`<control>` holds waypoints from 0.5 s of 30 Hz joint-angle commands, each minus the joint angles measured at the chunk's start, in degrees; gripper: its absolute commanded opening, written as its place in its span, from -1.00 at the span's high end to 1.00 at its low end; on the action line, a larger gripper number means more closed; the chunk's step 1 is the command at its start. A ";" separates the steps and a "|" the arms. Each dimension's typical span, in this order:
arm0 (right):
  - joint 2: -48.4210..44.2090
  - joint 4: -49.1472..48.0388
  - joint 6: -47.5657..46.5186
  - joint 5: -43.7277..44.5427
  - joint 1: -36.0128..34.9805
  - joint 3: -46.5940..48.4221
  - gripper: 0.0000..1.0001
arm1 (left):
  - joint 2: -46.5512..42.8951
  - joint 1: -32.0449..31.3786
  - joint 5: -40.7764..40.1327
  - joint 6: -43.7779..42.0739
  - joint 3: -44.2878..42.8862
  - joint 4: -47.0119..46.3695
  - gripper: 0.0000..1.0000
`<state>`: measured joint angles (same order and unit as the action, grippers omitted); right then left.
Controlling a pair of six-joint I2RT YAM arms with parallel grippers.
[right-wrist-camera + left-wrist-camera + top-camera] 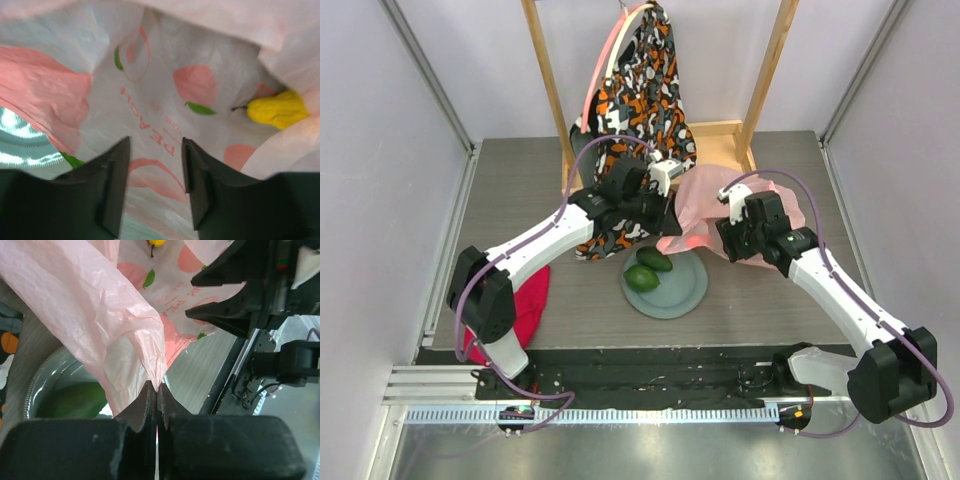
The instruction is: Take the fake fruits out of the plastic bag
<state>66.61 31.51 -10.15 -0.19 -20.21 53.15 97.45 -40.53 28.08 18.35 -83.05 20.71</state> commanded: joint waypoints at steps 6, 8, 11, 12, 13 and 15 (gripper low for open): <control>-3.86 5.59 -2.86 -4.48 -0.80 -3.75 0.14 | -10.06 -0.25 2.15 -3.50 8.49 1.35 1.00; -2.98 2.97 -2.68 -4.12 -0.80 -3.66 0.15 | -11.49 -0.25 2.51 -3.41 9.92 1.26 1.00; 1.14 -1.60 -1.37 -3.86 -0.71 -2.70 0.13 | -11.67 -0.25 2.86 -3.41 9.57 1.53 1.00; 3.85 -2.49 -0.75 -3.68 -0.71 -1.91 0.12 | -11.41 -0.25 2.78 -3.32 9.05 1.44 1.00; 5.27 -3.11 -0.22 -3.77 -0.80 -1.30 0.12 | -10.71 -0.25 2.69 -3.06 8.00 1.18 1.00; 8.17 -3.82 0.75 -4.56 -0.71 0.89 0.12 | -10.09 -0.25 2.42 -2.27 6.67 -0.31 1.00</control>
<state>70.11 32.82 -11.44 -3.73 -20.82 49.84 87.59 -40.60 29.32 15.90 -73.19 23.38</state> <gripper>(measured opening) 0.440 0.013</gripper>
